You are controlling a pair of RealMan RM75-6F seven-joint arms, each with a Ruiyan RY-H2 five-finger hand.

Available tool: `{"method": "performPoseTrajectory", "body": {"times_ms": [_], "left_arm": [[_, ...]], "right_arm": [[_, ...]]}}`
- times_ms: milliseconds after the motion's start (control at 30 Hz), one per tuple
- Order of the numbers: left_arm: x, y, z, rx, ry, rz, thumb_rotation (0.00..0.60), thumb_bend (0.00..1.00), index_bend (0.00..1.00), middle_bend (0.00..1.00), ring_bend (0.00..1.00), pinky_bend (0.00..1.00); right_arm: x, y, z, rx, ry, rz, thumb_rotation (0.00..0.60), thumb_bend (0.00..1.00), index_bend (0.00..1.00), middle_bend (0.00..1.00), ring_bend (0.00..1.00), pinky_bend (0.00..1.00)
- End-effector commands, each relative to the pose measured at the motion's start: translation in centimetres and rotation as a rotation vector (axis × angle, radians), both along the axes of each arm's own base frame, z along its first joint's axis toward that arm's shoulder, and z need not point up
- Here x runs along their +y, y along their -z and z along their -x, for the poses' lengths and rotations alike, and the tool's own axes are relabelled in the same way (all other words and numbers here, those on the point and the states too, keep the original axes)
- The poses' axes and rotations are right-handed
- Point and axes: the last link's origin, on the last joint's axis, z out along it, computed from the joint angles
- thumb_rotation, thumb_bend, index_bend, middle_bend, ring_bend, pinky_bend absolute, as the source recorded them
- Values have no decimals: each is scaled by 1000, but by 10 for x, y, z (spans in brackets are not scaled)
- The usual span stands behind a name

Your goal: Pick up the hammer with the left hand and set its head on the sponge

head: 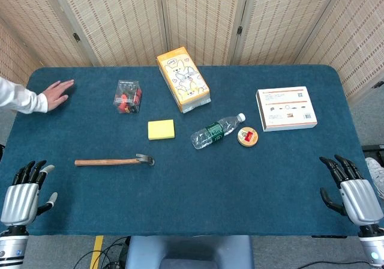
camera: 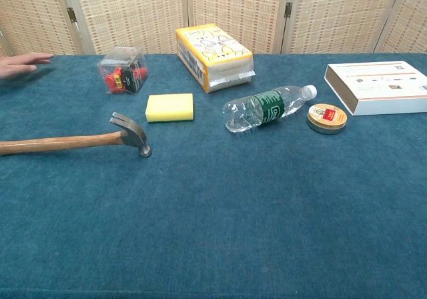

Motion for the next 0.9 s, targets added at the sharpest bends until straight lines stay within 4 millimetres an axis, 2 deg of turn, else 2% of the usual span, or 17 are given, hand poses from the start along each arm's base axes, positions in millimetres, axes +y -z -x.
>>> {"method": "performPoseTrajectory", "body": {"times_ms": [33, 267, 467, 900], "left_arm": [[0, 0, 0, 2, -1, 3, 600, 339, 236, 165, 104, 155], [4, 2, -3, -11, 9, 25, 600, 339, 234, 165, 104, 156], [21, 9, -16, -52, 66, 87, 600, 340, 229, 165, 104, 156], [71, 56, -58, -33, 195, 321, 600, 339, 215, 165, 104, 155]], "right_arm": [[-1, 0, 0, 0, 0, -1, 600, 371, 103, 186, 63, 122], [-1, -3, 0, 0, -5, 11, 600, 371, 103, 189, 63, 122], [-2, -9, 0, 8, -11, 32, 600, 371, 103, 193, 63, 122], [3, -11, 2, 2, -8, 35, 600, 371, 103, 193, 63, 122]]}}
